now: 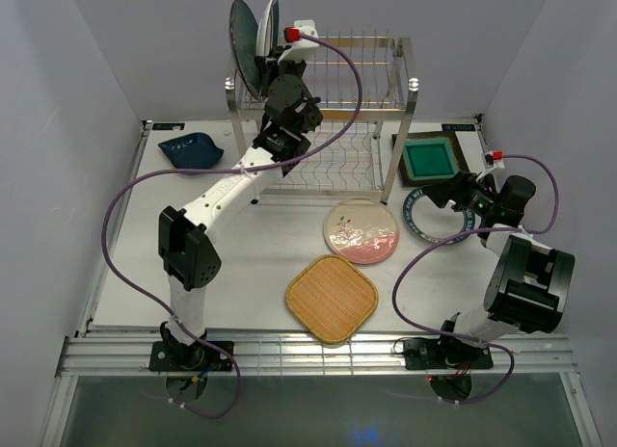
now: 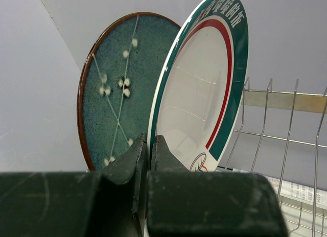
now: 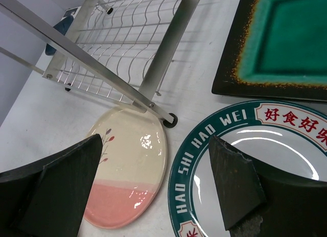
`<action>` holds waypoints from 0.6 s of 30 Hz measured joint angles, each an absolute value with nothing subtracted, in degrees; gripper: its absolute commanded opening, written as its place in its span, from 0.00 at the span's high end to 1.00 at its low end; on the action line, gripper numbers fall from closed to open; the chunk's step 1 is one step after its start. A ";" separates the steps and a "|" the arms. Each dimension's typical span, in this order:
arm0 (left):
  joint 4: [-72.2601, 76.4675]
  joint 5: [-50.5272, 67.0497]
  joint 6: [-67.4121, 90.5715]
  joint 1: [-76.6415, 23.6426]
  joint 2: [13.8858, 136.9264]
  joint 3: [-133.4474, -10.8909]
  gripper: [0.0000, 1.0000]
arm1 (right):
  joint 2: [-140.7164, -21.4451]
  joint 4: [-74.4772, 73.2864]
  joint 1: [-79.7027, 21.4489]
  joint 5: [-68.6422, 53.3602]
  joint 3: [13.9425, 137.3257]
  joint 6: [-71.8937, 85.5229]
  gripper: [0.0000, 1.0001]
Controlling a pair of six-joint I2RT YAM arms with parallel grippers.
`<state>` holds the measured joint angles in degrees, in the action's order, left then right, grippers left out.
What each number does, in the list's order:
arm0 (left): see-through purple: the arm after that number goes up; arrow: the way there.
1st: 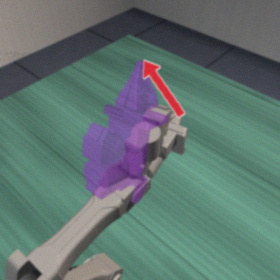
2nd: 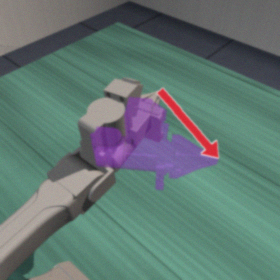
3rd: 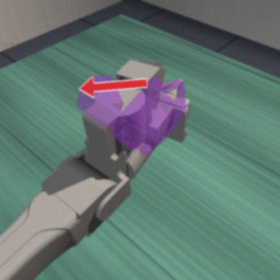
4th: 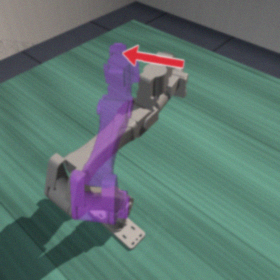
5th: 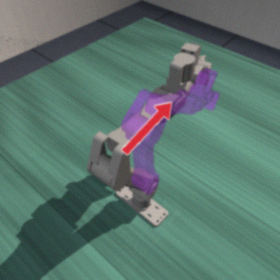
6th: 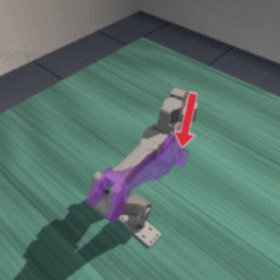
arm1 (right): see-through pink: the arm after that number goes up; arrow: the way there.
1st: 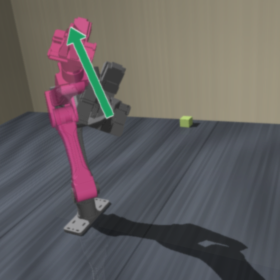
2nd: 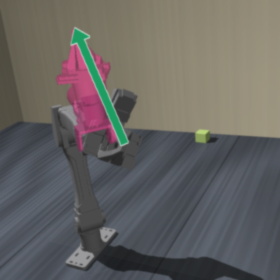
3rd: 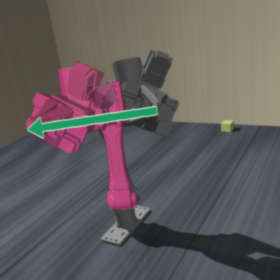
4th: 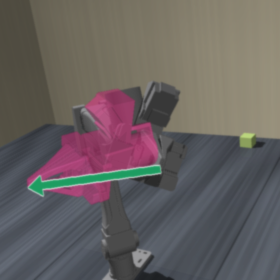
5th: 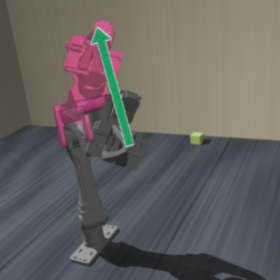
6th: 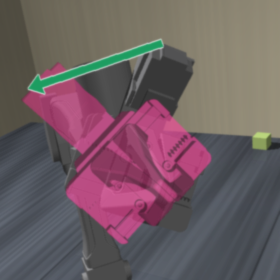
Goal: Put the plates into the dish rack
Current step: Insert the plate into the dish rack.
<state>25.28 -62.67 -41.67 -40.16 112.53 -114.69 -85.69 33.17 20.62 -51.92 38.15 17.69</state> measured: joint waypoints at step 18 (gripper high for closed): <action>24.84 -63.07 -39.75 -39.79 112.51 -114.69 0.81 | -85.82 33.19 20.67 -52.69 38.15 17.93 0.10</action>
